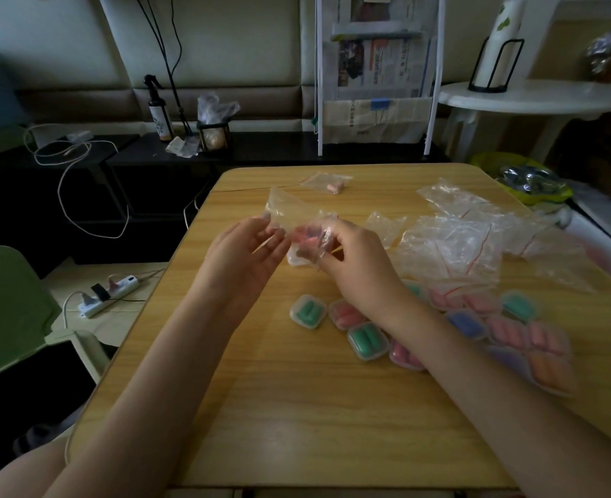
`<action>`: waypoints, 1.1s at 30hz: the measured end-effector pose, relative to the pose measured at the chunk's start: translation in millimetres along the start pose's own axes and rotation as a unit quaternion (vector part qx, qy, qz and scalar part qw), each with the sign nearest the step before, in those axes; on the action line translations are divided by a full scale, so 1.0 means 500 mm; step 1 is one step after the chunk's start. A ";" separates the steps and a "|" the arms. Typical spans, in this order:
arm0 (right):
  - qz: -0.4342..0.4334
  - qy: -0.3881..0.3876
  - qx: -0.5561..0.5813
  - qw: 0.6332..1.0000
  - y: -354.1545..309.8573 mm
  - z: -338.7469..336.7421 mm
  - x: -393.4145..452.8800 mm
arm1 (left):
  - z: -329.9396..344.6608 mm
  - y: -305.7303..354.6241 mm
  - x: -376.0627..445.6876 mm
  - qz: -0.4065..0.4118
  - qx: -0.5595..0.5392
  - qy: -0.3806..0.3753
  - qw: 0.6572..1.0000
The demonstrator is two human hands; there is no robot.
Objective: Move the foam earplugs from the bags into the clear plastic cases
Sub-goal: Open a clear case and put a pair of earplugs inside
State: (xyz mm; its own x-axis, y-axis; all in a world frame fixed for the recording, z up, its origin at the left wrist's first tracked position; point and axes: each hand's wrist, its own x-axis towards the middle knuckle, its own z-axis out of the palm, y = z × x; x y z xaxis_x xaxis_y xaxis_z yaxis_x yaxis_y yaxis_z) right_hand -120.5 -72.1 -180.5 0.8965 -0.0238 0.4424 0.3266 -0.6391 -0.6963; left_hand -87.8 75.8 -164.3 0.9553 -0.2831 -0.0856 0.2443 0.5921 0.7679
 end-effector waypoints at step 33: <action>-0.080 0.063 -0.006 0.995 0.002 0.004 0.000 | -0.016 -0.007 0.005 -0.005 0.103 0.081 0.991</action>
State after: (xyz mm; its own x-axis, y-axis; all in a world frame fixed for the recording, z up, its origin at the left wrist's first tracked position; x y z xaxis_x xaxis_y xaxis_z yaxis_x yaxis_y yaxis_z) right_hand -119.6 -71.0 -182.2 0.7889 -0.0162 0.6143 0.4575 -0.6520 -0.6047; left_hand -84.8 79.0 -172.1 0.9714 -0.1535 -0.1811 0.2300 0.4183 0.8787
